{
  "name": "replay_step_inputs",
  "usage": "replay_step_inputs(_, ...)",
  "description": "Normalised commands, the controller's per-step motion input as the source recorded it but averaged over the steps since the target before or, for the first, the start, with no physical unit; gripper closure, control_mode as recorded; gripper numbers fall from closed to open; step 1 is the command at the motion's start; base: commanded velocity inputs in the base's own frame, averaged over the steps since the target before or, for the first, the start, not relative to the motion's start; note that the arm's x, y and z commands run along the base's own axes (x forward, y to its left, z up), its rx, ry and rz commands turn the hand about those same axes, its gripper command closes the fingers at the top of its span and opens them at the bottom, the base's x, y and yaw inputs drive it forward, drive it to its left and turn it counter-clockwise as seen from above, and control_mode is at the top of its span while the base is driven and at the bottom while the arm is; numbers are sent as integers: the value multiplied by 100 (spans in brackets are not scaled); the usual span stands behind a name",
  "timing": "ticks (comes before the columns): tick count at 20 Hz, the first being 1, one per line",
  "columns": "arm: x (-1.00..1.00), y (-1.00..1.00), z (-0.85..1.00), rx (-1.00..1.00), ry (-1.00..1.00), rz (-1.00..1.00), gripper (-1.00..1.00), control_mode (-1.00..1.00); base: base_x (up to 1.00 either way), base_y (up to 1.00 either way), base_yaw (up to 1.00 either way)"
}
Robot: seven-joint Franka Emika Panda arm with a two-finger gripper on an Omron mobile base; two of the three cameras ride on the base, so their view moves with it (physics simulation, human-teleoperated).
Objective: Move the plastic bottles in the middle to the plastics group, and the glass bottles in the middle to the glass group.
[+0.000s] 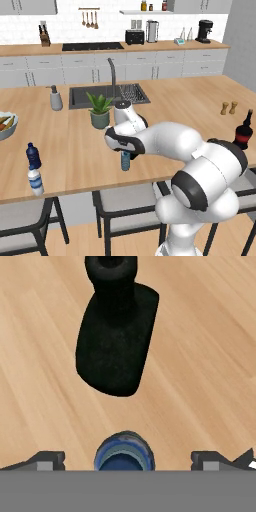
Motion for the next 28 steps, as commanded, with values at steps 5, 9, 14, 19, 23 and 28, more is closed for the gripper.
replay_step_inputs(5,0,0,0,0,0,0,-100,-100,0,0,0)
replay_step_inputs(9,0,0,0,0,0,0,-100,-100,0,0,0)
replay_step_inputs(14,0,0,0,0,0,0,100,-100,0,0,0)
replay_step_inputs(19,0,0,0,0,0,0,100,-100,0,0,0)
replay_step_inputs(23,0,0,0,0,0,0,100,-100,0,0,0)
replay_step_inputs(28,0,0,0,0,0,0,100,-100,0,0,0)
